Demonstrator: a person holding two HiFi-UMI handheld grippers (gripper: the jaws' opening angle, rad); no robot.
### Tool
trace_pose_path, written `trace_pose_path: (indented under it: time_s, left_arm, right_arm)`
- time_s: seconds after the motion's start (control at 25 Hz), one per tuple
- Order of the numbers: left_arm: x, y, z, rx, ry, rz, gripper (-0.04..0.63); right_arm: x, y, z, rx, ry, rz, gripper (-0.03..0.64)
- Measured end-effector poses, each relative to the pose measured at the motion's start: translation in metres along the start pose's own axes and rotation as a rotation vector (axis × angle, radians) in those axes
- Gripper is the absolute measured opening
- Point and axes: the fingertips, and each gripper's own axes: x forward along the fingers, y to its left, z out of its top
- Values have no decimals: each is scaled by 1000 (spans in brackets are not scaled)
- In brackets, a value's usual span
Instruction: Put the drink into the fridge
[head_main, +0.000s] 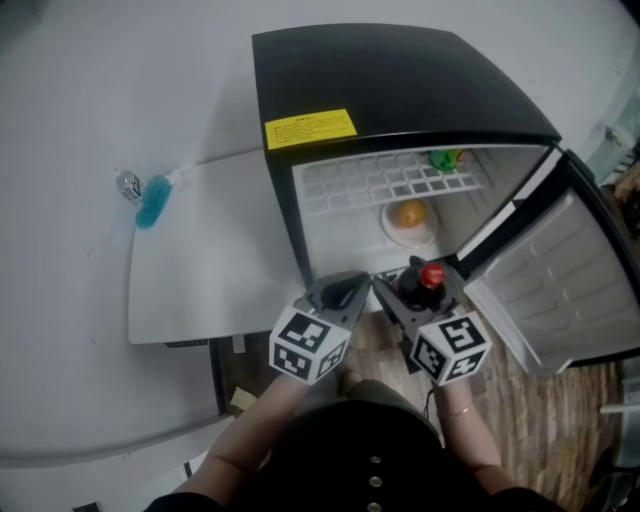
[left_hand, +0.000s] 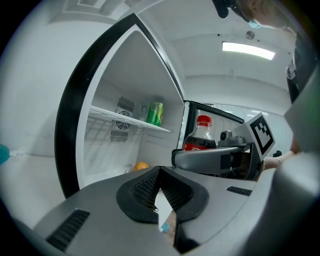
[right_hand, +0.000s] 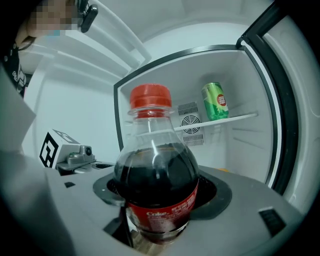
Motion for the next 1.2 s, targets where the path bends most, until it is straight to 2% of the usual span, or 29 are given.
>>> trace_pose_path:
  time_s: [0.2,0.56,0.96,1.2]
  left_arm:
    - [-1,7,-2,-27,0,28,6]
    - [6,20,-12,-26,17,103,6]
    - [15,30,-33,-54,49,143,6]
    - [24,38,-43,-39,64,198,6]
  right_arm:
    - [5,-4,1,11,-8,9,330]
    - [21,-13,-6,21,3,12,330]
    - [40,-24,-33,8,49,16,330]
    - [49,-36,-48,10,75,10,330]
